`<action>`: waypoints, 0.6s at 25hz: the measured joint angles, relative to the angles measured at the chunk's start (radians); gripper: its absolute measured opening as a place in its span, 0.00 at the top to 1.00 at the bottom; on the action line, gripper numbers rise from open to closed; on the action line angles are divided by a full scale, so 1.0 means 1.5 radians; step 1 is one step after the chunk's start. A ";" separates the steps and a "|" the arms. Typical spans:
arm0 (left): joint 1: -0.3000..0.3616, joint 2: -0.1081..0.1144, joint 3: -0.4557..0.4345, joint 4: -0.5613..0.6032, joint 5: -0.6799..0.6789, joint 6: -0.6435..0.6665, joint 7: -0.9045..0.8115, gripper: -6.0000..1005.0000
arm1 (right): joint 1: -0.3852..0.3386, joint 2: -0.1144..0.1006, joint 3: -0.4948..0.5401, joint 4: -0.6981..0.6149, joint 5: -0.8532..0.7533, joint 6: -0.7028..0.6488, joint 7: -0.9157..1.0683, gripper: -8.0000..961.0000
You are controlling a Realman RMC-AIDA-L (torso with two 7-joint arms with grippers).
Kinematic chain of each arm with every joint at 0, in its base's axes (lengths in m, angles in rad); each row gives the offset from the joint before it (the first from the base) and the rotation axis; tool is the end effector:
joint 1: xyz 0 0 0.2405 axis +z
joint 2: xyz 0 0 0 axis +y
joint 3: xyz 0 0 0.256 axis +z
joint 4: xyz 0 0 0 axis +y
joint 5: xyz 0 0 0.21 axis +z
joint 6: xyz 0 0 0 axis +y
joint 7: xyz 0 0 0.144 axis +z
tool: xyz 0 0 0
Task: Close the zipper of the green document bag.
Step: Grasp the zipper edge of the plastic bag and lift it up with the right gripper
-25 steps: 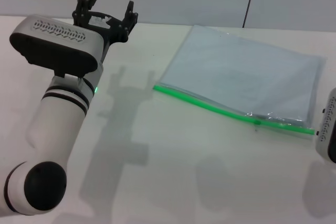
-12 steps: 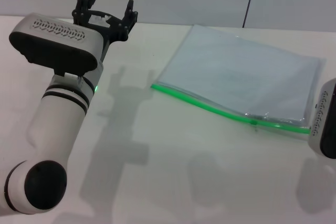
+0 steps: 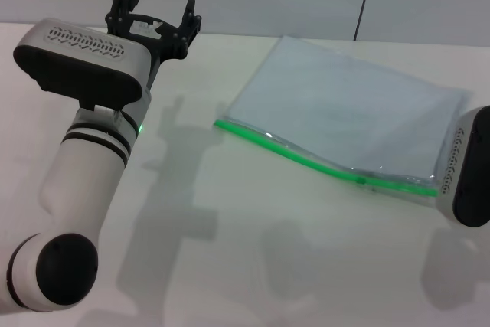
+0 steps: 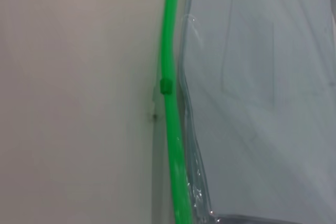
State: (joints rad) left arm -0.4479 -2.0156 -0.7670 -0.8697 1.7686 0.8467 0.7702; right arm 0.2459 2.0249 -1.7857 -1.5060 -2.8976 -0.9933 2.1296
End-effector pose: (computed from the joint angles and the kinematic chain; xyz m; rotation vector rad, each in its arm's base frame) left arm -0.2077 0.3745 -0.0417 -1.6206 -0.3815 -0.5424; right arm 0.2385 0.3359 -0.0106 -2.3969 -0.1067 -0.7706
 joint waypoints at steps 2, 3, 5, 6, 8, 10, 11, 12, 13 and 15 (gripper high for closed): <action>0.000 0.000 0.000 0.000 0.000 0.000 0.000 0.19 | 0.000 0.000 -0.001 -0.001 0.000 0.000 0.003 0.48; 0.000 0.000 0.000 0.000 0.000 0.000 0.000 0.19 | 0.000 -0.001 0.003 -0.001 0.000 -0.001 0.005 0.48; 0.000 0.000 0.000 0.001 0.000 0.000 0.000 0.19 | 0.000 -0.002 0.025 -0.004 0.000 -0.008 0.006 0.48; 0.001 0.000 0.000 0.002 0.000 0.000 0.000 0.19 | 0.000 -0.003 0.038 -0.006 0.000 -0.012 0.006 0.48; 0.000 0.000 0.000 0.006 0.000 0.000 0.000 0.19 | 0.000 -0.004 0.082 -0.019 -0.001 -0.027 -0.001 0.48; -0.001 0.000 0.000 0.006 0.000 0.000 0.000 0.19 | 0.000 -0.005 0.129 -0.037 -0.001 -0.039 -0.011 0.48; -0.001 -0.001 0.000 0.006 0.000 0.000 0.000 0.19 | 0.000 -0.005 0.148 -0.046 -0.001 -0.041 -0.015 0.48; -0.002 -0.001 0.000 0.007 0.000 0.000 0.000 0.19 | -0.001 -0.003 0.163 -0.055 -0.001 -0.038 -0.016 0.48; -0.002 -0.001 0.000 0.007 0.000 0.000 0.000 0.19 | -0.001 -0.002 0.170 -0.061 0.000 -0.031 -0.012 0.48; -0.004 -0.002 0.000 0.008 -0.005 0.000 -0.001 0.19 | -0.001 0.001 0.171 -0.070 0.001 -0.002 0.010 0.48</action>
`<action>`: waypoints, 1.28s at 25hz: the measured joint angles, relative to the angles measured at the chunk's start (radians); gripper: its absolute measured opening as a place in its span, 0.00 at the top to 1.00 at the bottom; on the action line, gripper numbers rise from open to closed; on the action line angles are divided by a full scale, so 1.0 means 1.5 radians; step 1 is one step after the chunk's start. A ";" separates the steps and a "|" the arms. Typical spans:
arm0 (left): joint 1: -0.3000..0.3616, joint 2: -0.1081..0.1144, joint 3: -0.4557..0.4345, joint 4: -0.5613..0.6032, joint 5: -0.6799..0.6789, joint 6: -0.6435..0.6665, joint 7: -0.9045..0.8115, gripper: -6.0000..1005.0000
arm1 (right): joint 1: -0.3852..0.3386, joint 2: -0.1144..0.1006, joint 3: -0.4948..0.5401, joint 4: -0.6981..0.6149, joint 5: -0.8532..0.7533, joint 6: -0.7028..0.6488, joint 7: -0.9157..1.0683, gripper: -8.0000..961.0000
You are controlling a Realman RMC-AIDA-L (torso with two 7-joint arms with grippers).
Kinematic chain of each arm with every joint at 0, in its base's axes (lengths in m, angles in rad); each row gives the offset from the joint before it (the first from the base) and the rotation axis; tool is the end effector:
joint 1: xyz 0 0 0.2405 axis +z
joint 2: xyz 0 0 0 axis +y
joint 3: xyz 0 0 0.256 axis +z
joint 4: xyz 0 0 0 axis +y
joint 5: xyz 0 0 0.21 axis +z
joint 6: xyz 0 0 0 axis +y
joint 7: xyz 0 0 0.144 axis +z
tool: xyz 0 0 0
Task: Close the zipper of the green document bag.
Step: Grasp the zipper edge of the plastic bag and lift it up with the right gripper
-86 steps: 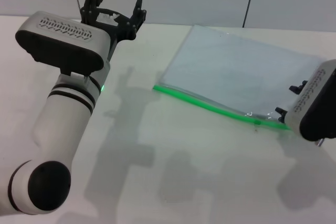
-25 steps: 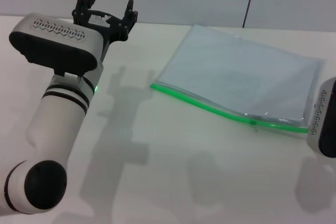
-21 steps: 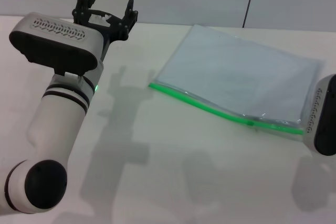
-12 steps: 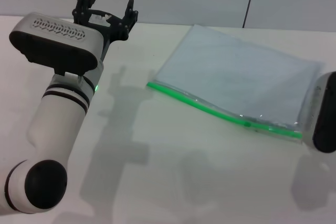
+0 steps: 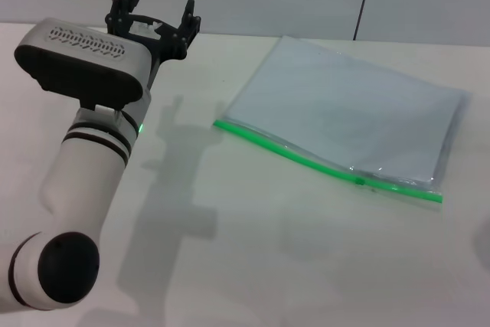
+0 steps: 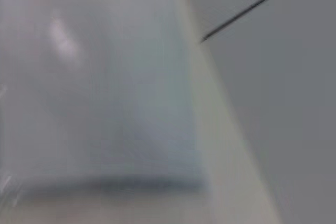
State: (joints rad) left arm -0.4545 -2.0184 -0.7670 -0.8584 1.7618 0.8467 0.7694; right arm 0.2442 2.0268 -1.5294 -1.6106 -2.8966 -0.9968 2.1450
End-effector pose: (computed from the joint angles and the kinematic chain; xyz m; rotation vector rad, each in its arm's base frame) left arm -0.2086 0.3757 -0.0424 -1.6195 -0.3853 -0.5370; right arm 0.2368 0.3616 0.0658 -2.1754 0.0680 -0.6484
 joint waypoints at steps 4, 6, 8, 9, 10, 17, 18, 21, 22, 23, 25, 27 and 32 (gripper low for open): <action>-0.003 -0.001 0.000 0.000 -0.006 0.000 -0.001 0.19 | -0.006 0.002 -0.052 0.011 0.003 0.106 0.074 0.49; -0.004 -0.001 0.000 -0.002 -0.006 0.002 -0.001 0.19 | -0.012 0.002 -0.081 0.020 0.004 0.170 0.110 0.49; -0.005 -0.001 0.000 -0.002 -0.006 0.003 -0.001 0.19 | -0.018 0.002 -0.102 0.024 0.006 0.221 0.144 0.49; -0.005 -0.001 0.000 -0.002 -0.006 0.004 -0.001 0.19 | -0.023 0.002 -0.112 0.024 0.007 0.245 0.163 0.49; -0.006 -0.001 0.000 -0.002 -0.006 0.004 -0.001 0.19 | -0.027 0.002 -0.120 0.023 0.007 0.268 0.182 0.54; -0.011 -0.003 0.000 -0.003 -0.006 0.005 -0.001 0.19 | -0.056 -0.001 -0.133 0.028 0.143 0.487 0.287 0.59; -0.012 -0.004 0.000 -0.003 -0.006 0.006 -0.001 0.19 | -0.061 -0.002 -0.133 0.030 0.184 0.521 0.289 0.59; -0.016 -0.004 0.000 -0.001 -0.006 0.006 -0.001 0.19 | -0.071 -0.002 -0.134 0.046 0.280 0.603 0.289 0.59; -0.017 -0.005 0.000 -0.001 -0.005 0.006 -0.001 0.19 | -0.069 -0.002 -0.133 0.055 0.304 0.616 0.289 0.58; -0.017 -0.005 0.000 -0.001 -0.005 0.006 -0.001 0.19 | -0.065 -0.003 -0.131 0.062 0.324 0.623 0.290 0.58; -0.018 -0.005 0.000 -0.001 -0.003 0.006 0.000 0.19 | -0.054 -0.003 -0.124 0.068 0.354 0.618 0.291 0.59; -0.018 -0.005 0.000 0.000 -0.003 0.007 0.001 0.19 | -0.041 -0.004 -0.118 0.070 0.383 0.609 0.289 0.59; -0.018 -0.005 0.000 0.000 -0.002 0.008 0.001 0.19 | -0.030 -0.003 -0.120 0.071 0.384 0.604 0.285 0.59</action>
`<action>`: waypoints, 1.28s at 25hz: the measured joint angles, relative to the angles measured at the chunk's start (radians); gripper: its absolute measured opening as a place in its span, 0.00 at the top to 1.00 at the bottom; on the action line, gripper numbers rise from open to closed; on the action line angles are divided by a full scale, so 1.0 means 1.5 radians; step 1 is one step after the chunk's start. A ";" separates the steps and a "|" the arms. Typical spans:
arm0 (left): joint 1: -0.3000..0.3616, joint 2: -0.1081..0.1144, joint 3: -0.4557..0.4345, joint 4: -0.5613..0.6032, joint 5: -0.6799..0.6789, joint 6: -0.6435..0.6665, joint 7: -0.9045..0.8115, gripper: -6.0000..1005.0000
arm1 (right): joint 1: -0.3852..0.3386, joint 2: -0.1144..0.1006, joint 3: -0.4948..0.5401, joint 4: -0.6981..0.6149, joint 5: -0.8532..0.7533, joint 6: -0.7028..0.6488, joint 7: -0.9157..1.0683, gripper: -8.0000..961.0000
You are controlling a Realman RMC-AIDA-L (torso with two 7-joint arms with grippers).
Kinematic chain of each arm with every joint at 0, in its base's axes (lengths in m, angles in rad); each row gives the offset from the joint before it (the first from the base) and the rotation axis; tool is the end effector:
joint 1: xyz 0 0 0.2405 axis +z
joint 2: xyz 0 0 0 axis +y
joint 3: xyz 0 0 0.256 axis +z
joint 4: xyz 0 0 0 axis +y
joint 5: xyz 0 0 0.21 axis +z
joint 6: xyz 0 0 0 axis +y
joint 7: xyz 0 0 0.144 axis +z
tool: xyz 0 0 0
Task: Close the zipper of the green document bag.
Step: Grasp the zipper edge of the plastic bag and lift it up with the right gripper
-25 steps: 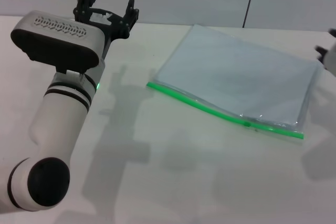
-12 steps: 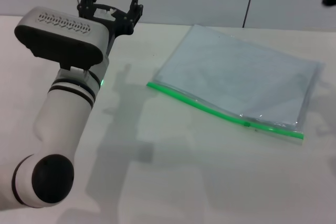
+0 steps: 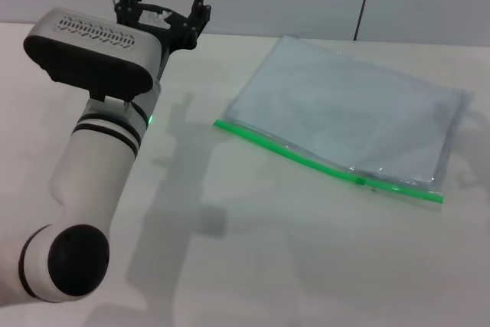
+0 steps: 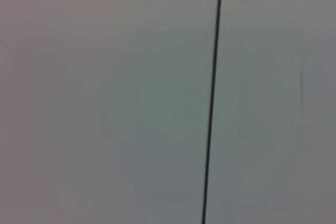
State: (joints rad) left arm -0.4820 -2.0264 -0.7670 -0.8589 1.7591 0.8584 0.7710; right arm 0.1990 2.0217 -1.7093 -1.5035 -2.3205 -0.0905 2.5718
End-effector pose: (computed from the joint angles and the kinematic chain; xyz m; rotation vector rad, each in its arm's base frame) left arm -0.1960 0.3803 -0.0435 -1.6172 -0.3671 -0.5670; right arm 0.1612 0.3868 0.0625 -1.7912 0.4778 0.6082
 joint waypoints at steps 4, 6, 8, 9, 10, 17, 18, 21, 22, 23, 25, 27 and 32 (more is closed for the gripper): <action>0.000 0.000 0.000 0.000 -0.001 0.000 0.000 0.19 | 0.002 0.000 0.010 -0.012 0.001 -0.043 0.000 0.58; 0.000 0.000 0.000 0.000 -0.001 0.000 0.000 0.19 | 0.001 -0.001 0.013 -0.018 0.001 -0.055 0.000 0.58; 0.000 0.000 0.000 0.000 -0.002 0.001 0.000 0.19 | -0.007 -0.002 0.020 -0.047 0.000 -0.111 -0.009 0.58; 0.001 0.000 0.000 -0.001 -0.002 0.001 0.001 0.19 | -0.011 -0.002 0.021 -0.055 0.000 -0.125 -0.013 0.57; 0.001 0.000 0.000 -0.001 -0.002 0.001 0.001 0.19 | -0.017 -0.002 0.023 -0.065 -0.001 -0.143 -0.020 0.56; 0.006 0.000 -0.008 0.000 -0.003 0.002 0.003 0.19 | -0.113 0.000 0.021 -0.169 -0.001 -0.244 -0.136 0.42; 0.007 0.001 -0.009 0.000 -0.003 0.002 0.003 0.19 | -0.128 0.001 0.015 -0.177 -0.001 -0.246 -0.166 0.38; 0.011 0.003 -0.013 0.001 -0.003 0.003 0.003 0.19 | -0.167 0.002 -0.017 -0.185 -0.001 -0.247 -0.288 0.27; 0.013 0.004 -0.016 0.001 -0.003 0.003 0.003 0.19 | -0.175 0.002 -0.030 -0.183 -0.002 -0.247 -0.322 0.25; 0.016 0.005 -0.018 0.001 -0.003 0.003 0.003 0.19 | -0.181 0.002 -0.038 -0.180 -0.008 -0.248 -0.348 0.24; 0.019 0.005 -0.020 0.001 -0.003 0.003 0.003 0.19 | -0.193 0.003 -0.057 -0.175 -0.037 -0.253 -0.381 0.21; 0.022 0.006 -0.021 0.001 -0.003 0.003 0.003 0.19 | -0.200 0.003 -0.072 -0.168 -0.085 -0.258 -0.388 0.18; 0.026 0.007 -0.027 0.001 -0.003 0.003 0.003 0.19 | -0.200 0.003 -0.104 -0.142 -0.201 -0.265 -0.385 0.12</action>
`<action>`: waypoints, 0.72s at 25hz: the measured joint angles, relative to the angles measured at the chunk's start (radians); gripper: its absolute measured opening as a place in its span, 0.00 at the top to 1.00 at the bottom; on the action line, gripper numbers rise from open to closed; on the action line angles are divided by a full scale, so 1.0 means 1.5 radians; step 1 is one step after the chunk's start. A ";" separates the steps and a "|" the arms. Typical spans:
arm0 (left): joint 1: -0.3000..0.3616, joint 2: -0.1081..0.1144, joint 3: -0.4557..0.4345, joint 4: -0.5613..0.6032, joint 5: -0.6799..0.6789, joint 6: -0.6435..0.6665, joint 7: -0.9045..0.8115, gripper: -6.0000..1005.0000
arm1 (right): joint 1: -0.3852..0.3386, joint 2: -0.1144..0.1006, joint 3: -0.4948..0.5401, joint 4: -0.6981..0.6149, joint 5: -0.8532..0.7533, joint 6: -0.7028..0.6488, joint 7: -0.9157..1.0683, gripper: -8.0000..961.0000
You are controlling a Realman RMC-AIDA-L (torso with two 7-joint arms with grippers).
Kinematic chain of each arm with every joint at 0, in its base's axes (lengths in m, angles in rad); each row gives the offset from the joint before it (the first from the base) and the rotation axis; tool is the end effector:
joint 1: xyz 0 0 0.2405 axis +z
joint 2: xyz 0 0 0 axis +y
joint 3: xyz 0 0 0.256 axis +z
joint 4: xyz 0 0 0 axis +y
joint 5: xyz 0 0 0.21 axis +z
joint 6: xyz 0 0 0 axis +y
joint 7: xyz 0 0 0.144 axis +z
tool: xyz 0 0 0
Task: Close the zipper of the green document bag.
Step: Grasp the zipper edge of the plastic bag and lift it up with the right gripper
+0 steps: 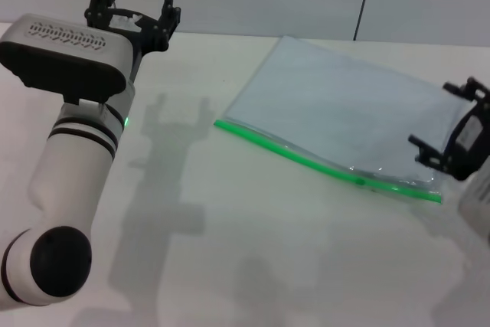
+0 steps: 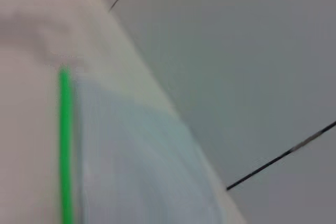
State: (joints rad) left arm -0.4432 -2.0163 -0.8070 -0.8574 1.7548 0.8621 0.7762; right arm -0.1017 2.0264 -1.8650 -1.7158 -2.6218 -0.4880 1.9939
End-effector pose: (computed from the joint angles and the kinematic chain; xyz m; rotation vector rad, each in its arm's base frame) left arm -0.2162 0.3790 -0.0304 -1.5606 -0.4027 -0.5294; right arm 0.2118 0.2977 0.0059 -2.1753 -0.1156 -0.2183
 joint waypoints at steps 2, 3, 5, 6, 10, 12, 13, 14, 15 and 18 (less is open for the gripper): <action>0.002 0.000 -0.001 0.000 0.000 0.000 0.000 0.19 | 0.001 0.000 -0.014 0.008 -0.037 -0.011 0.001 0.12; 0.004 0.000 -0.002 0.000 0.000 0.000 0.000 0.19 | 0.001 0.000 -0.021 0.010 -0.051 -0.019 0.001 0.12; 0.008 0.002 -0.006 0.000 0.000 0.000 0.000 0.19 | 0.002 0.001 -0.032 0.015 -0.086 -0.037 0.003 0.12; 0.010 0.003 -0.007 0.000 0.000 0.000 0.000 0.19 | 0.002 0.001 -0.035 0.017 -0.099 -0.043 0.005 0.12; 0.020 0.006 -0.017 0.000 0.001 0.000 0.000 0.19 | 0.007 0.002 -0.045 0.033 -0.156 -0.063 0.021 0.12; 0.025 0.007 -0.024 0.000 0.001 0.000 0.000 0.19 | 0.013 0.002 -0.050 0.047 -0.175 -0.066 0.022 0.12; 0.027 0.009 -0.026 0.000 0.001 0.000 0.000 0.19 | 0.017 0.002 -0.053 0.053 -0.179 -0.066 0.023 0.12; 0.029 0.011 -0.027 -0.001 0.001 0.000 0.000 0.19 | 0.020 0.002 -0.053 0.057 -0.180 -0.067 0.023 0.12; 0.031 0.012 -0.027 -0.003 0.001 0.000 0.000 0.19 | 0.022 0.002 -0.054 0.061 -0.181 -0.068 0.022 0.12; 0.034 0.015 -0.027 -0.007 0.001 0.000 0.000 0.19 | 0.026 0.001 -0.055 0.068 -0.182 -0.069 0.021 0.13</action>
State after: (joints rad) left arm -0.3916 -1.9942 -0.8478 -0.8684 1.7558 0.8621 0.7767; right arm -0.0630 2.0276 -1.9480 -1.6134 -2.8947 -0.5922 2.0256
